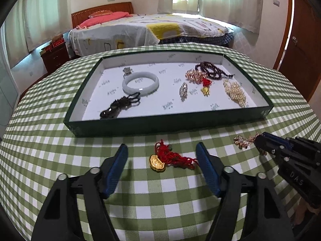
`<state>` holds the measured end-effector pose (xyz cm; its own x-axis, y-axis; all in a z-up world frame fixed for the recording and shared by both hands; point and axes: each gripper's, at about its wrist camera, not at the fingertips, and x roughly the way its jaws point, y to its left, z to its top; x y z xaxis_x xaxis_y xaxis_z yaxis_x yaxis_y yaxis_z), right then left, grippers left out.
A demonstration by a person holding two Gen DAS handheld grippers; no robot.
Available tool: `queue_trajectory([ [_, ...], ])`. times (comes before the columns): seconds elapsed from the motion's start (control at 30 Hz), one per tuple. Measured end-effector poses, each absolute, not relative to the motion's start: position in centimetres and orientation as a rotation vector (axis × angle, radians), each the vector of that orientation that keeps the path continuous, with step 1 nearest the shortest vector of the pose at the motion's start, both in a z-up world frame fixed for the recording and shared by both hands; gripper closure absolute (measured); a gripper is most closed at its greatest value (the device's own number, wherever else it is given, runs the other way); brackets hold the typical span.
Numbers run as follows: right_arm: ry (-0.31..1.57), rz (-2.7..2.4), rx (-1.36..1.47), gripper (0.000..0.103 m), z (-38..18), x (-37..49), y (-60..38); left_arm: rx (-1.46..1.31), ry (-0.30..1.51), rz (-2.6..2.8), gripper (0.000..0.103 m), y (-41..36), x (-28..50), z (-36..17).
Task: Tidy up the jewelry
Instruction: 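Grasp the second red tassel with the left gripper while the right grasps the gold chain, then carry the tassel and gold chain into the box and open both grippers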
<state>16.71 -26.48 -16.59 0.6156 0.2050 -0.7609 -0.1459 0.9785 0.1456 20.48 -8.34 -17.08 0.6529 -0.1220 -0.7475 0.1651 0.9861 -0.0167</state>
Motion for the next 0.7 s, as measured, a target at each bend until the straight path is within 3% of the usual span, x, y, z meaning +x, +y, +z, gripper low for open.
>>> queue_trajectory([
  [0.13, 0.884, 0.201, 0.074, 0.09, -16.6, 16.7, -26.5, 0.053, 0.857, -0.168, 0.057, -8.0, 20.4, -17.5],
  [0.47, 0.885, 0.202, 0.074, 0.09, -16.6, 16.7, -26.5, 0.047, 0.871, -0.187, 0.087, -7.0, 19.8, -17.6],
  [0.7, 0.878, 0.202, 0.087, 0.09, -16.6, 16.5, -26.6, 0.039, 0.873, -0.21, 0.092, -6.7, 19.6, -17.6],
])
